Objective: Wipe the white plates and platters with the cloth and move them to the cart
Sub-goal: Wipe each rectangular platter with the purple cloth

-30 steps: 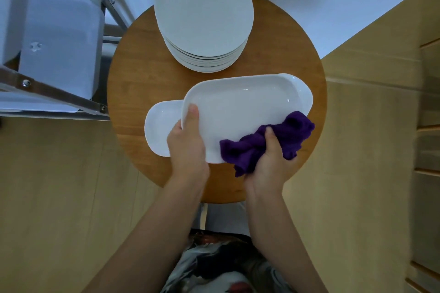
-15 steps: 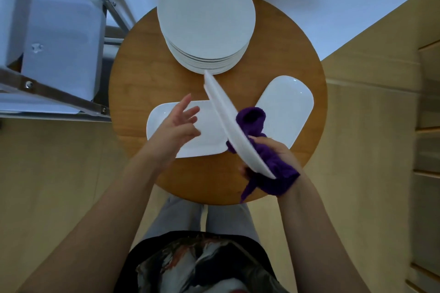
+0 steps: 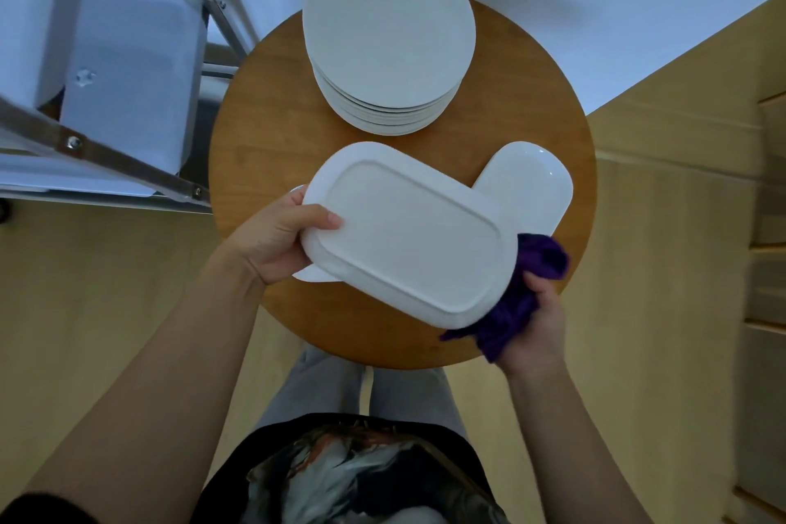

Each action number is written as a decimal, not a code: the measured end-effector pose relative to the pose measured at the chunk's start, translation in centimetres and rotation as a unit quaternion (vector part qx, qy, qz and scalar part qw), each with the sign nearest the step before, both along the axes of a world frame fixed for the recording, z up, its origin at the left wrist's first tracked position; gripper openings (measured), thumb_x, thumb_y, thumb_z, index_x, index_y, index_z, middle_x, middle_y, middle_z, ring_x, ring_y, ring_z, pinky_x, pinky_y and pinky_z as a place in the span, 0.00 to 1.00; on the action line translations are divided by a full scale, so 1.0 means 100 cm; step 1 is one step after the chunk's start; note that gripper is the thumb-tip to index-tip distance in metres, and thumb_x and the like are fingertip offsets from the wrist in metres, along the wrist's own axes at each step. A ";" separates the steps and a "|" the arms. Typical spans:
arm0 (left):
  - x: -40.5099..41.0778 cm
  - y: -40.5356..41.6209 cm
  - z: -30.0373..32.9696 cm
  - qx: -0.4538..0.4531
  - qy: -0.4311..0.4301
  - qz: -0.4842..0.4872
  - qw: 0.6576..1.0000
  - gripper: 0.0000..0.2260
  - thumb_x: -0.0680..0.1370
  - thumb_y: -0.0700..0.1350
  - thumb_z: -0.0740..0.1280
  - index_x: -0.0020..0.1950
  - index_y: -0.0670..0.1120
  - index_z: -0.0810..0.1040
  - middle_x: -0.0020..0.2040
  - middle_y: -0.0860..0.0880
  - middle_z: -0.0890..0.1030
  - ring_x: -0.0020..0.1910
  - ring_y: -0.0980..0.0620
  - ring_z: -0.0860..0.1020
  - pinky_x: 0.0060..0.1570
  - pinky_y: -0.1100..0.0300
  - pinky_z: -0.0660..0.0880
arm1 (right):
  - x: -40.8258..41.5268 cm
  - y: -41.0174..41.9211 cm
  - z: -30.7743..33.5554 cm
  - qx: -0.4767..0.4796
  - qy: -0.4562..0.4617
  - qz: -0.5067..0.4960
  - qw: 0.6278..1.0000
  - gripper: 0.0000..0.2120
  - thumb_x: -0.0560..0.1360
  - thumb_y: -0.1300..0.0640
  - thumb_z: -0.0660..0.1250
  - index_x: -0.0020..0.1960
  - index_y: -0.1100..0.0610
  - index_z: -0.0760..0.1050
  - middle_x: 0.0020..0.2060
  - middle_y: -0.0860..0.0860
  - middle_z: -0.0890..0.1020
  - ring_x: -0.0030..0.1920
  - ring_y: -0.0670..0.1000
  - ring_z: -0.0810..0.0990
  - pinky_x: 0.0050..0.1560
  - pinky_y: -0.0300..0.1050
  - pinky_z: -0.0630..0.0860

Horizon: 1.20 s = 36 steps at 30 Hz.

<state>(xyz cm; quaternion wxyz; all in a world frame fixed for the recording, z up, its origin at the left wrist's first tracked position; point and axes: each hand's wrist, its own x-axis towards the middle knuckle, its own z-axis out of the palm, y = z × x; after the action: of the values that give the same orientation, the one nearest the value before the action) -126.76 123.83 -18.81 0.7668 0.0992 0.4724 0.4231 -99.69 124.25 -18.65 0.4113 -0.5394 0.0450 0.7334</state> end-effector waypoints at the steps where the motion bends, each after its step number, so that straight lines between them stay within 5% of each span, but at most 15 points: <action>1: -0.003 -0.003 0.000 -0.009 0.005 0.017 1.000 0.35 0.59 0.39 0.73 0.66 0.45 0.73 0.59 0.43 0.80 0.57 0.43 0.79 0.47 0.50 0.80 | 0.006 0.003 0.004 0.037 -0.008 -0.010 0.999 0.16 0.67 0.56 0.62 0.51 0.56 0.82 0.46 0.54 0.84 0.46 0.55 0.83 0.48 0.52 0.80; 4: -0.002 -0.008 0.000 0.000 0.033 0.052 0.998 0.29 0.61 0.35 0.70 0.62 0.46 0.76 0.56 0.46 0.81 0.56 0.45 0.79 0.46 0.52 0.80 | 0.023 0.023 0.020 0.145 -0.073 -0.028 0.986 0.17 0.69 0.58 0.62 0.57 0.53 0.76 0.51 0.52 0.83 0.52 0.54 0.81 0.53 0.53 0.76; 7: 0.014 -0.007 0.006 0.007 0.065 0.091 0.994 0.21 0.64 0.34 0.67 0.56 0.47 0.77 0.47 0.49 0.84 0.50 0.49 0.82 0.44 0.56 0.81 | 0.015 0.039 0.036 0.244 -0.151 0.073 0.955 0.14 0.68 0.59 0.62 0.53 0.55 0.77 0.47 0.53 0.81 0.48 0.53 0.80 0.49 0.48 0.77; 10: 0.045 0.002 0.017 0.013 0.072 0.106 0.992 0.13 0.72 0.46 0.68 0.56 0.46 0.78 0.48 0.48 0.84 0.50 0.50 0.82 0.50 0.56 0.80 | -0.029 0.033 0.046 0.321 -0.297 0.206 0.876 0.23 0.65 0.60 0.65 0.60 0.58 0.71 0.52 0.56 0.77 0.52 0.54 0.77 0.54 0.48 0.75; 13: 0.067 0.007 0.028 -0.011 0.048 0.124 0.991 0.24 0.74 0.60 0.57 0.57 0.44 0.77 0.51 0.44 0.82 0.53 0.47 0.80 0.53 0.52 0.77 | -0.078 0.003 0.048 0.425 -0.355 0.352 0.754 0.28 0.67 0.52 0.65 0.65 0.46 0.62 0.68 0.53 0.67 0.68 0.50 0.66 0.68 0.54 0.65; 17: 0.070 -0.007 0.031 -0.026 0.032 0.179 0.983 0.15 0.79 0.45 0.60 0.60 0.37 0.73 0.48 0.36 0.82 0.52 0.35 0.77 0.48 0.52 0.78 | -0.111 -0.013 0.039 0.425 -0.405 0.392 0.708 0.26 0.72 0.42 0.60 0.69 0.39 0.60 0.74 0.47 0.59 0.73 0.48 0.57 0.72 0.62 0.49; 20: 0.075 -0.021 0.027 -0.034 0.037 0.181 0.982 0.12 0.81 0.46 0.54 0.54 0.47 0.77 0.44 0.47 0.85 0.46 0.49 0.83 0.40 0.58 0.80 | -0.121 -0.003 0.035 0.429 -0.506 0.360 0.656 0.22 0.75 0.46 0.62 0.67 0.52 0.70 0.71 0.52 0.68 0.72 0.54 0.63 0.70 0.63 0.51; 25: 0.080 -0.019 0.033 -0.076 0.068 0.194 0.976 0.22 0.81 0.58 0.51 0.68 0.47 0.71 0.59 0.42 0.80 0.58 0.45 0.79 0.58 0.47 0.75 | -0.115 0.031 0.029 0.410 -0.554 0.315 0.652 0.23 0.74 0.46 0.64 0.63 0.58 0.73 0.63 0.55 0.76 0.65 0.55 0.72 0.63 0.65 0.64; 36: 0.065 -0.014 0.038 -0.051 0.089 0.208 0.973 0.31 0.69 0.64 0.56 0.67 0.50 0.72 0.59 0.46 0.81 0.57 0.46 0.80 0.55 0.45 0.77 | -0.058 0.040 0.007 0.252 -0.573 0.215 0.750 0.19 0.77 0.50 0.63 0.67 0.53 0.67 0.60 0.48 0.75 0.60 0.47 0.73 0.61 0.50 0.73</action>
<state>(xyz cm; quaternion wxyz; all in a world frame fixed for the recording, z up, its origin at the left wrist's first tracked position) -120.30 122.42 -15.00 0.6211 -0.0035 0.5701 0.5378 -105.47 128.22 -17.92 0.3126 -0.7303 -0.5030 0.3406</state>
